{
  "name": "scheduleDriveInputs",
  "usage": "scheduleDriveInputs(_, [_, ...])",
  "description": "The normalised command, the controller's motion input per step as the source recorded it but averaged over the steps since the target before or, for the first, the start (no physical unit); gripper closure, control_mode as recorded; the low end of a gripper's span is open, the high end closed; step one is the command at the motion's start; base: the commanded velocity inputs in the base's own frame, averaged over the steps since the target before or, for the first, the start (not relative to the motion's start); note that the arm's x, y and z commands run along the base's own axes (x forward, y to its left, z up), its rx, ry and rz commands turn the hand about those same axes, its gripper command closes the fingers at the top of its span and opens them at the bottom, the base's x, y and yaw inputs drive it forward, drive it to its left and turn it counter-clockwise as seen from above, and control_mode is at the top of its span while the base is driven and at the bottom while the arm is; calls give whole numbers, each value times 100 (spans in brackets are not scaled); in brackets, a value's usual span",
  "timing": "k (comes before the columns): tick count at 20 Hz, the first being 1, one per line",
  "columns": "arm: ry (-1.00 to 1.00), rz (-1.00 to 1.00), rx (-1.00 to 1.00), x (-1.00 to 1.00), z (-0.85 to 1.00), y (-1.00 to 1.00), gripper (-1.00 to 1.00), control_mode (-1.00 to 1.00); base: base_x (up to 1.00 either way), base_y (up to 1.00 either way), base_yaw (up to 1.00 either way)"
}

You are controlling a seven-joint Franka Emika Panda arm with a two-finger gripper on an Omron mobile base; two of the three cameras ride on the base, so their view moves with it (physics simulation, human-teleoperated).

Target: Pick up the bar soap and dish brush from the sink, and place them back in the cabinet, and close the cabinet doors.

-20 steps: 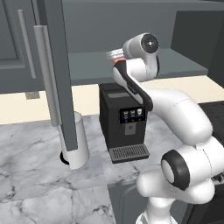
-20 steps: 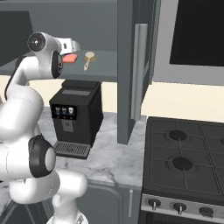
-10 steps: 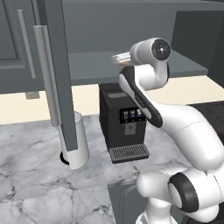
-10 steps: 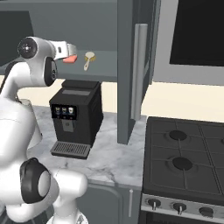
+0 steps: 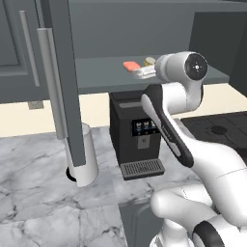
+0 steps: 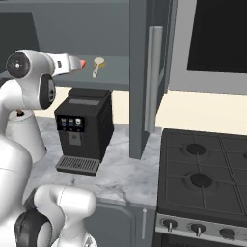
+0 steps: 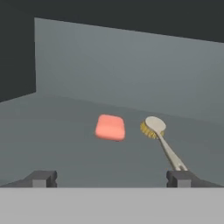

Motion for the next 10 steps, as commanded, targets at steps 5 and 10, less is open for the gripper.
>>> scheduleDriveInputs(5, [0, 0, 0, -32, 0, -2, -100, -100, 0, 0, 0])
scheduleDriveInputs(10, [0, 0, 0, -26, 0, 0, -100, -100, 0, 0, 0])
